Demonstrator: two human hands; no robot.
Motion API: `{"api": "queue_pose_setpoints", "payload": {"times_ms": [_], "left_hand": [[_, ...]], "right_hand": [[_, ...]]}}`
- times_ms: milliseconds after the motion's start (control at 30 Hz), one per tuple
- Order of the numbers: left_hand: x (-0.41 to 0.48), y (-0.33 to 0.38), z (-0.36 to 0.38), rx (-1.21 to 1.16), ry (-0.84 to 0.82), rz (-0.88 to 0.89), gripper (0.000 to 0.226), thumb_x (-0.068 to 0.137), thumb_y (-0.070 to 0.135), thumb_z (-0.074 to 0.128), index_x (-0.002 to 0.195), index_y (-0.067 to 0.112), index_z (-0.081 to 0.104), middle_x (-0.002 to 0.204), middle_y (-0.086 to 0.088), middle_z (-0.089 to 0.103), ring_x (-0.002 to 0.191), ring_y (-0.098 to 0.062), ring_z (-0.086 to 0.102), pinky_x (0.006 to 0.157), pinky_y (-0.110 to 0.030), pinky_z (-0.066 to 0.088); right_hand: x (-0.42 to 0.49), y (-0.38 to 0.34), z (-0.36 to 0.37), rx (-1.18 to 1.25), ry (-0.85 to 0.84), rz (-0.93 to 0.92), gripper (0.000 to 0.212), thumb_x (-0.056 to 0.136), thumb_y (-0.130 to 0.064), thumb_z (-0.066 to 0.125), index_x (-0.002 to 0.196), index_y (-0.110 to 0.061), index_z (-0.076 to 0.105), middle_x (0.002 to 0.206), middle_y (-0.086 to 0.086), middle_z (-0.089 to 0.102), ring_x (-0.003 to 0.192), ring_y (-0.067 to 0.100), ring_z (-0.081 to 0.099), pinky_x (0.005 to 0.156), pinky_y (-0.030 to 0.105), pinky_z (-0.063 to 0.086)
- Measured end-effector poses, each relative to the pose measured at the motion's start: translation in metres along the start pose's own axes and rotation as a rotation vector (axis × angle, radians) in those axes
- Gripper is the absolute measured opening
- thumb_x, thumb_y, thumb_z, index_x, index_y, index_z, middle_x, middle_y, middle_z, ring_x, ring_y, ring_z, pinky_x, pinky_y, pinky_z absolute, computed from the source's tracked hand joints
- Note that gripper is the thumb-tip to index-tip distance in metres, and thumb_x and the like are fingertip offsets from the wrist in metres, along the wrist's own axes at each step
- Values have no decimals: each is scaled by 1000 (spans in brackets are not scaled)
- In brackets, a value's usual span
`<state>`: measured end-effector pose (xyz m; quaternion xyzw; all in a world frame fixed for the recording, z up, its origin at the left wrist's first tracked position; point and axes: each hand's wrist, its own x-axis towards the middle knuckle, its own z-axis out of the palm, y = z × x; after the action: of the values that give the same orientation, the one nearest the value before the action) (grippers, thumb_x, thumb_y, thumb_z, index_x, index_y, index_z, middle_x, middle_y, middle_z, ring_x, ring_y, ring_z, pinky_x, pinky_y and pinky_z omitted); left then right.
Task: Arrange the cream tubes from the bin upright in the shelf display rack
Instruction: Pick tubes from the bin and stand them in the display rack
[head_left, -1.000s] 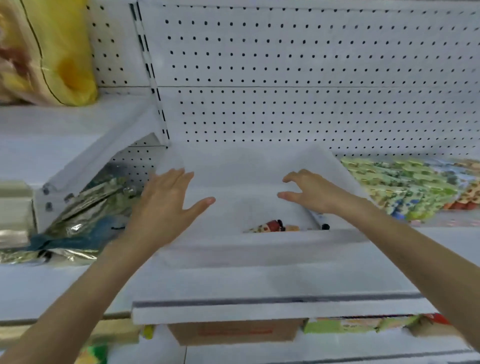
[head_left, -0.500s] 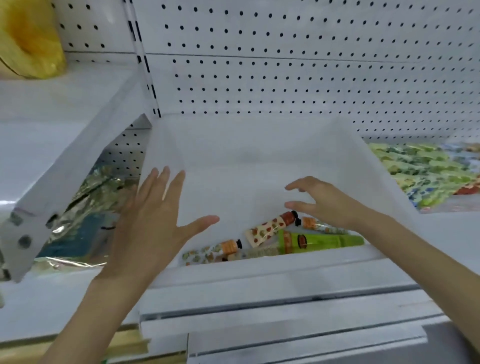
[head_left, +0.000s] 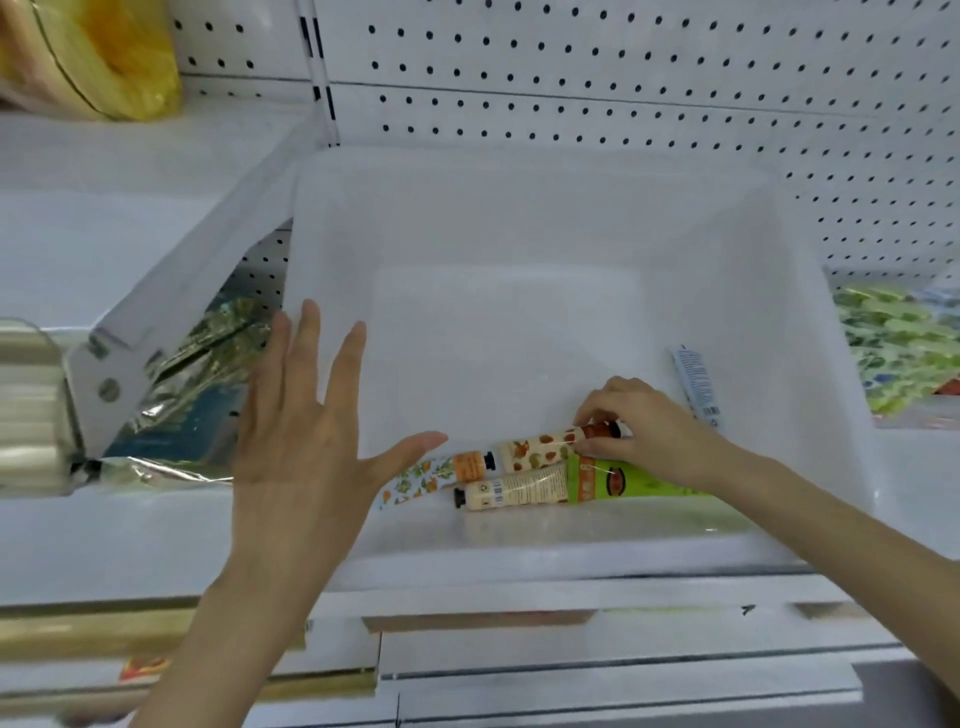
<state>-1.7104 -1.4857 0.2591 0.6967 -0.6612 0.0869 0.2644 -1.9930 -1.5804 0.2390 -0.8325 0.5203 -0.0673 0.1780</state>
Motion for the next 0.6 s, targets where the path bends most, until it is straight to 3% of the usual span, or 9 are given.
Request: {"api": "queue_pose_setpoints", "payload": {"times_ms": [233, 367, 467, 600], "left_hand": [[-4, 3, -5, -124, -10, -142, 96, 66, 76, 42, 146, 25, 31, 160, -4, 6, 145, -29, 11, 98, -61, 39], [-6, 2, -5, -87, 14, -124, 92, 67, 78, 40, 143, 25, 37, 160, -4, 6, 141, -33, 21, 85, -58, 49], [-8, -1, -3, -72, 44, -104, 89, 69, 78, 40, 139, 24, 43, 159, -7, 11, 139, -34, 26, 81, -58, 52], [-7, -2, -1, -91, 86, -64, 85, 74, 80, 33, 135, 24, 50, 158, -6, 17, 139, -33, 25, 81, -56, 51]], "right_hand": [[3, -2, -4, 94, -44, 20, 17, 84, -38, 67, 89, -28, 54, 96, -7, 53, 97, 15, 50, 86, 35, 45], [8, -17, -10, 376, 34, 23, 12, 86, -26, 67, 90, -22, 56, 94, -4, 62, 83, 18, 62, 66, 26, 51], [14, -45, -17, 659, 66, -40, 11, 84, -11, 67, 94, -11, 64, 87, 3, 67, 73, 18, 67, 63, 27, 54], [24, -88, -21, 965, -25, -139, 16, 88, -3, 62, 103, -5, 68, 90, 9, 68, 78, 20, 69, 72, 23, 55]]}}
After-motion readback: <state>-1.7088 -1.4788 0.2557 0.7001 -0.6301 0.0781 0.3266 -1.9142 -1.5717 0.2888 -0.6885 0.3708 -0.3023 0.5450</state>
